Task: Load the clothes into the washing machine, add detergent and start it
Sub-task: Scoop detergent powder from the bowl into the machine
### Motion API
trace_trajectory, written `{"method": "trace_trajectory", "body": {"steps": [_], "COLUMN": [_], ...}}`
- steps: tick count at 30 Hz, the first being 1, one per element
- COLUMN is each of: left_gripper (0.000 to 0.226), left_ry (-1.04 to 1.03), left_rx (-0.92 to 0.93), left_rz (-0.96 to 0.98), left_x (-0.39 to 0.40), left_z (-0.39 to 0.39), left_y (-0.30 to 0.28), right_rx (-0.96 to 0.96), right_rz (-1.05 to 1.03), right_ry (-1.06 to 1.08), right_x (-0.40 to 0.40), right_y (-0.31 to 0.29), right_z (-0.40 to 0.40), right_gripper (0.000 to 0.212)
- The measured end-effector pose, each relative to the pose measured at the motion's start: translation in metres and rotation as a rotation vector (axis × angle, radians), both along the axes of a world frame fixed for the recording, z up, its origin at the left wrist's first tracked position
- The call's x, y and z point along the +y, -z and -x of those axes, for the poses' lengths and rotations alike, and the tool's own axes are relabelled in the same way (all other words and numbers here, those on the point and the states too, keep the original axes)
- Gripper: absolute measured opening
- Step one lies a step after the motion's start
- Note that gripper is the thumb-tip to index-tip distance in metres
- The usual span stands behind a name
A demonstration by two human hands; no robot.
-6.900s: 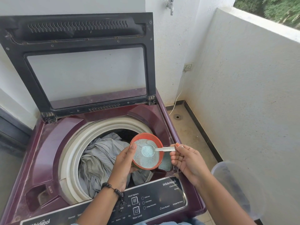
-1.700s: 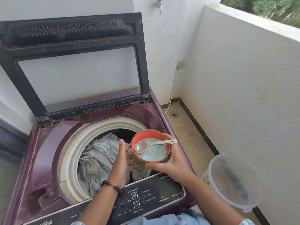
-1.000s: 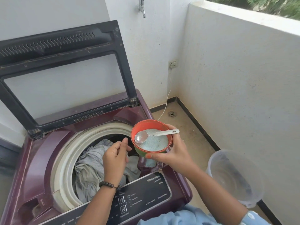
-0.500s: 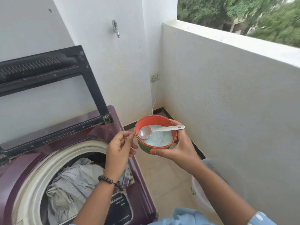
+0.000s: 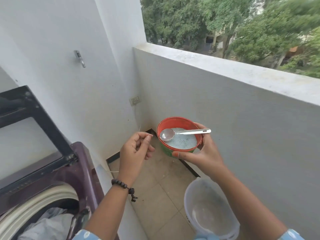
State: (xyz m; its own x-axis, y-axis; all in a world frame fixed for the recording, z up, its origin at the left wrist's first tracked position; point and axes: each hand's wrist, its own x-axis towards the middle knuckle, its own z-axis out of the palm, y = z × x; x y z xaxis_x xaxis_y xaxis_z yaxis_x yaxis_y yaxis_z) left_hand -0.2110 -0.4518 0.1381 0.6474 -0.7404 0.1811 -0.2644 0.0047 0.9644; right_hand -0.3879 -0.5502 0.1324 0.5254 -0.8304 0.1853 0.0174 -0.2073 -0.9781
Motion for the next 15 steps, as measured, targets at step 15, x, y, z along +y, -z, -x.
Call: {"method": "trace_trajectory", "body": {"steps": [15], "left_gripper": [0.011], "left_ry": [0.451], "left_rx": [-0.107], "left_rz": [0.04], "left_x": [-0.152], "left_z": [0.126], "left_y": [-0.04], "right_rx": [0.021], "right_rz": [0.068], "right_ry": [0.376], "right_x": [-0.078], "right_y": [-0.029], "right_z": [0.156], "right_gripper": [0.091]}}
